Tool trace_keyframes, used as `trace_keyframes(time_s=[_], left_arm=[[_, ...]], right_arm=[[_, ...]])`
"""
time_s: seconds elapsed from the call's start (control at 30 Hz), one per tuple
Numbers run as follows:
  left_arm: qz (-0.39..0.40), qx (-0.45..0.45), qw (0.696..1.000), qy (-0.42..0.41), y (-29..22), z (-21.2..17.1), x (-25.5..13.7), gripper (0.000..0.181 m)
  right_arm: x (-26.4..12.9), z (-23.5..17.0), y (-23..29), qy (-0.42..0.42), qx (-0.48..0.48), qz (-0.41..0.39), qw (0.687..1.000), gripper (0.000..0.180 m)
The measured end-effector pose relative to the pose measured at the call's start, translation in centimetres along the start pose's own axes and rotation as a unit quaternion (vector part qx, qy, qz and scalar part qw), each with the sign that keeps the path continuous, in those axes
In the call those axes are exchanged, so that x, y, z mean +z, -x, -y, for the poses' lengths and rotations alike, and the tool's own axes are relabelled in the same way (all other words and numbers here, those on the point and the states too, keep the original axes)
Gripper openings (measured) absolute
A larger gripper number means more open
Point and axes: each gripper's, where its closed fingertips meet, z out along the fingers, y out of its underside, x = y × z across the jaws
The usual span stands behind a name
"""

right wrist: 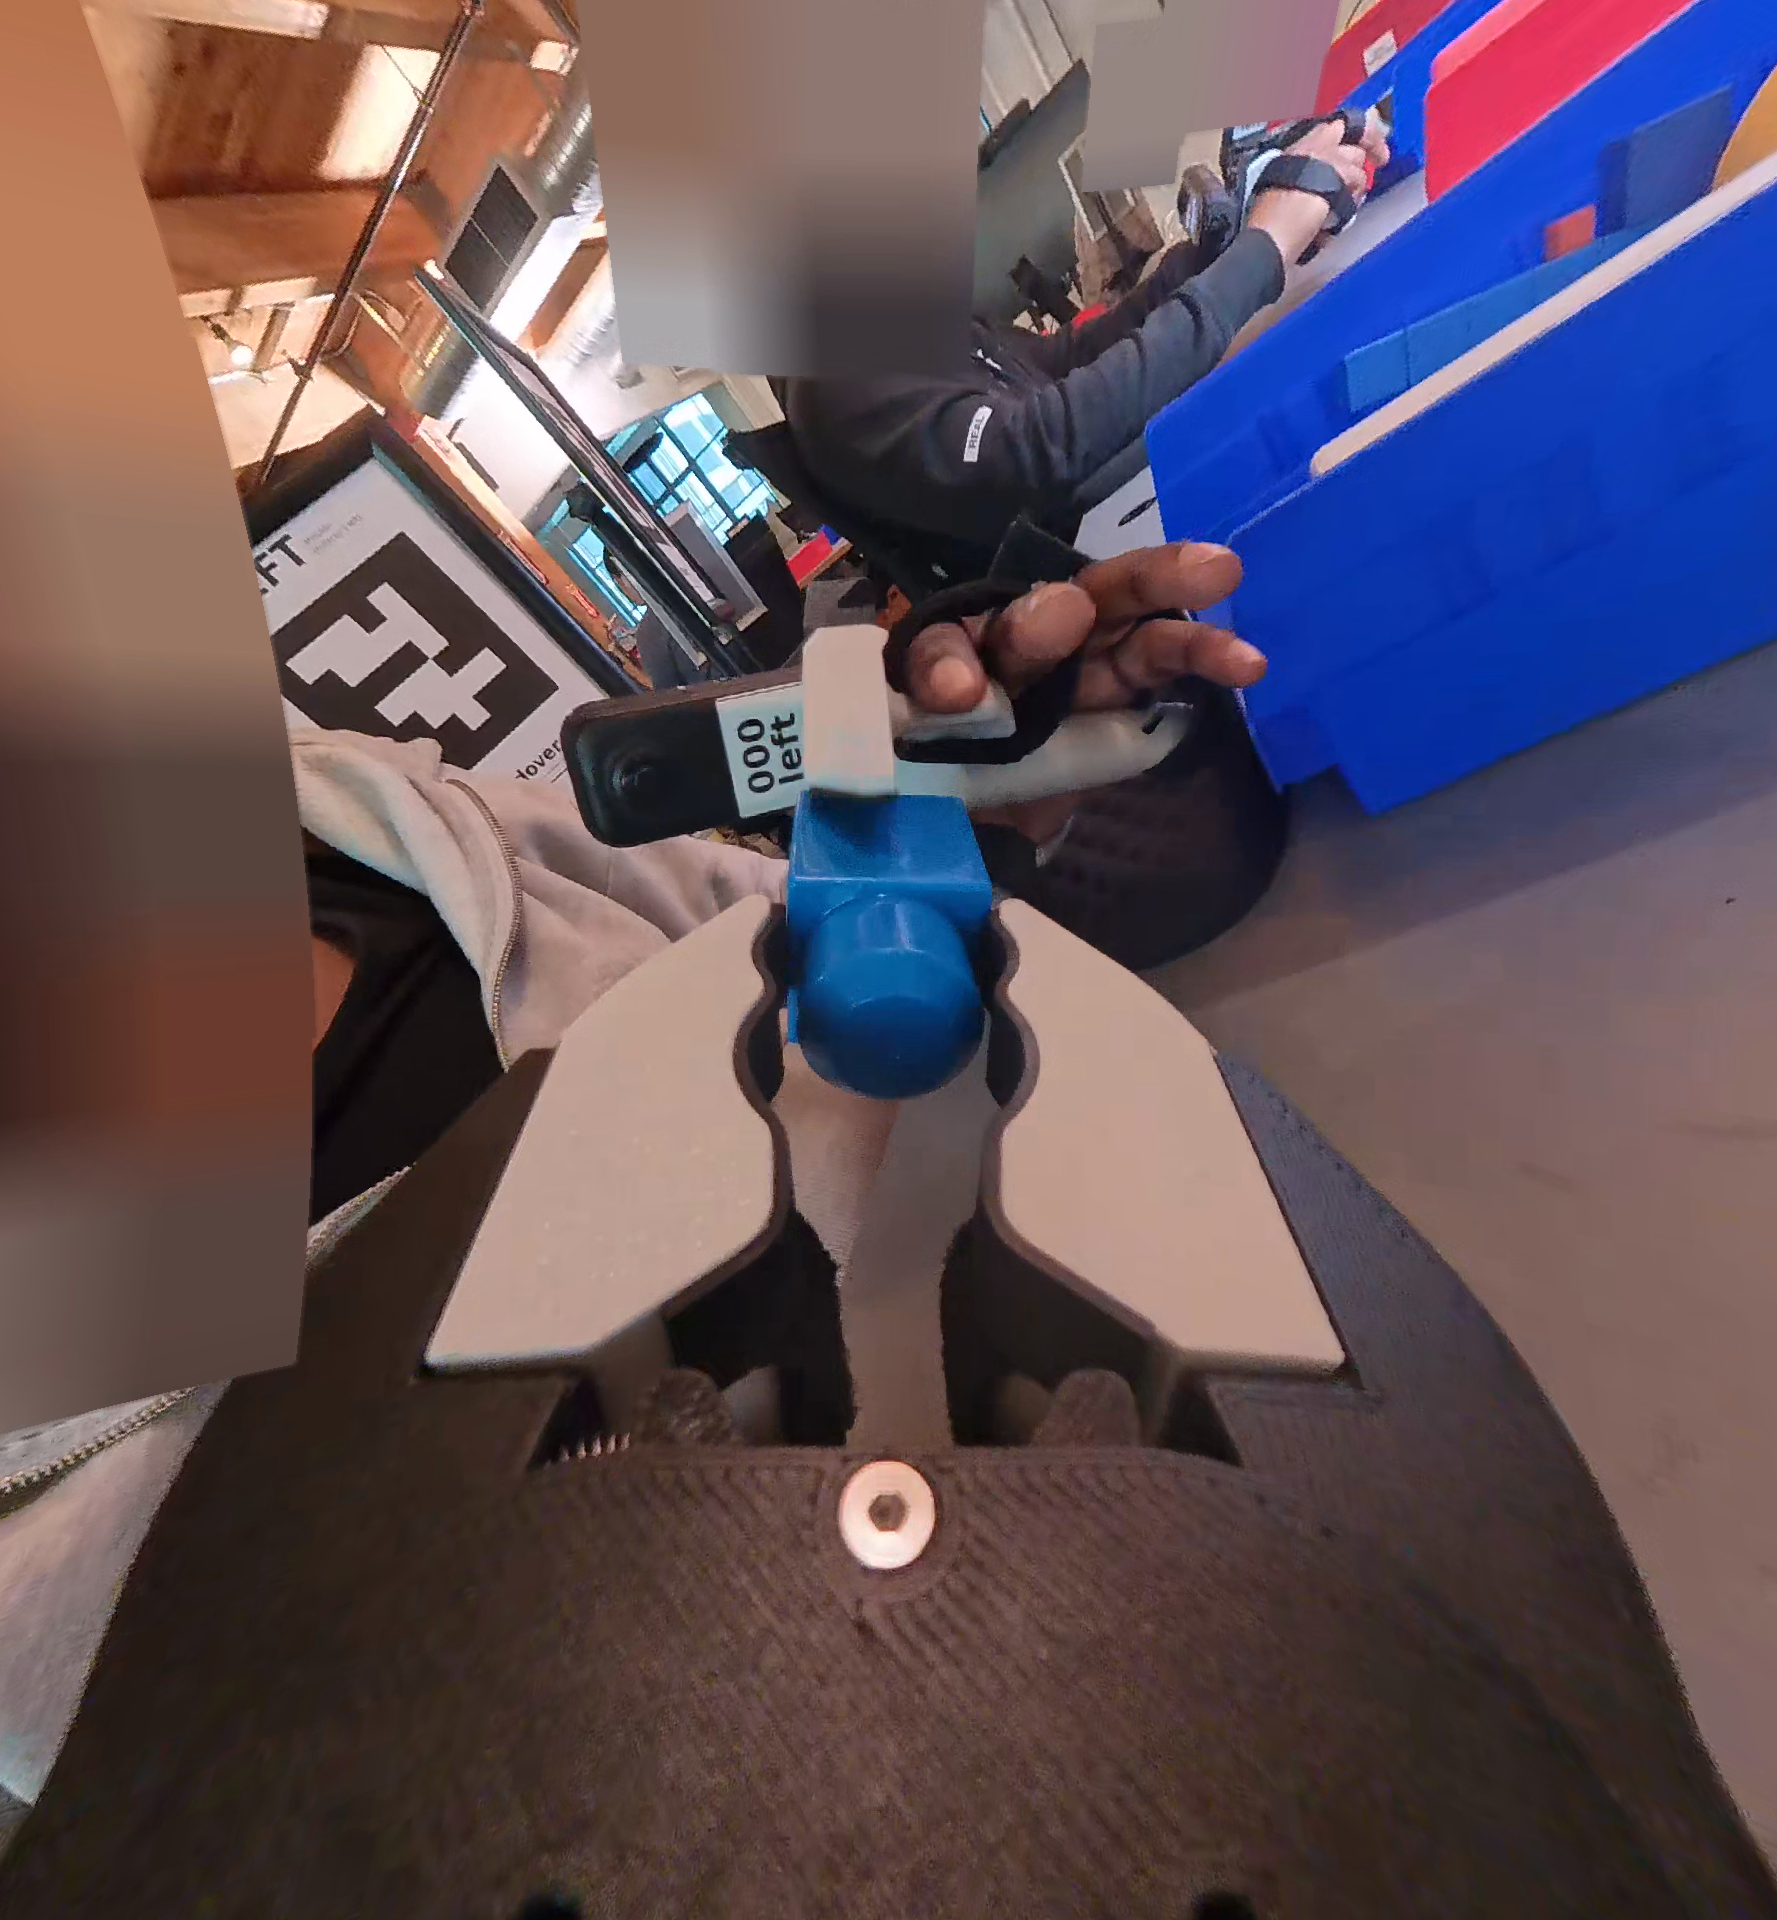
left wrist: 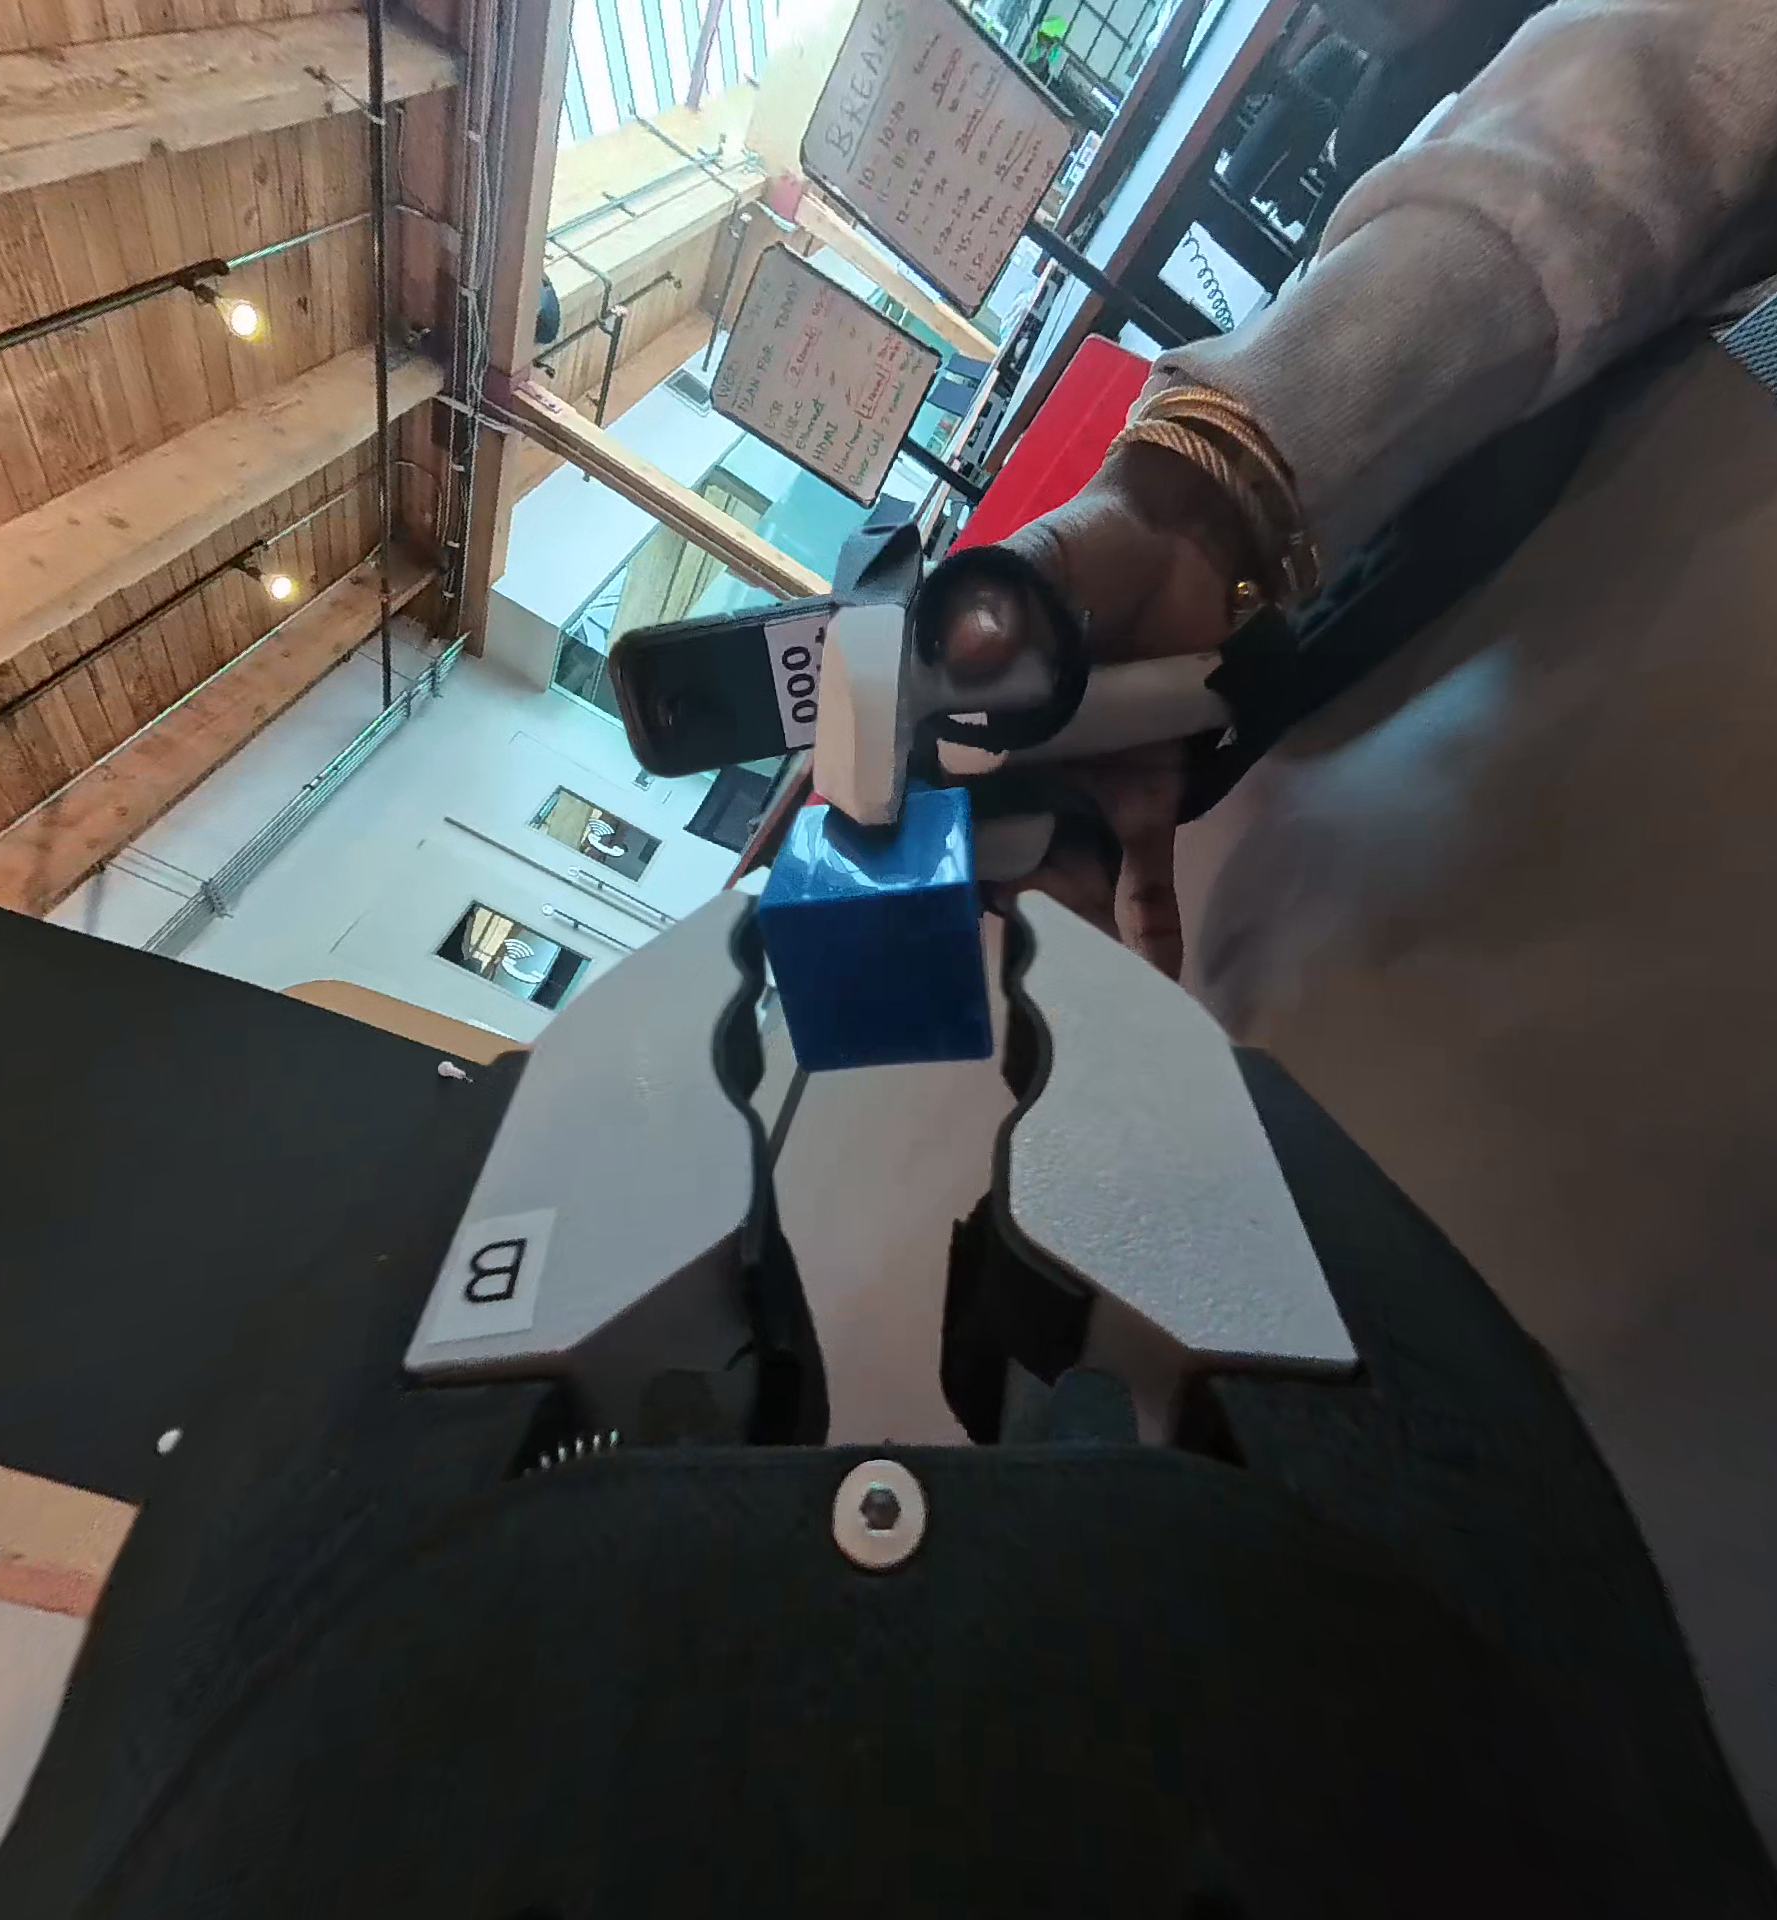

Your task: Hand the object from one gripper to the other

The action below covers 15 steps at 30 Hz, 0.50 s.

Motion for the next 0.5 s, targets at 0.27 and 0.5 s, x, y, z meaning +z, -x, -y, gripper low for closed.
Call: trace_keyframes(time_s=[0.27, 0.5], left_arm=[[0.009, -0.137, 0.989, -0.058, 1.6, 1.2, -0.9, 0.037], [-0.049, -0.485, 0.857, -0.168, 4.6, 2.0, -2.7, 0.036]], right_arm=[[0.2, 1.6, 0.0, -0.059, -0.131, -0.049, 0.988, 0.071], [-0.1, 3.8, 2.5, -0.131, -0.544, -0.165, 0.812, 0.111]])
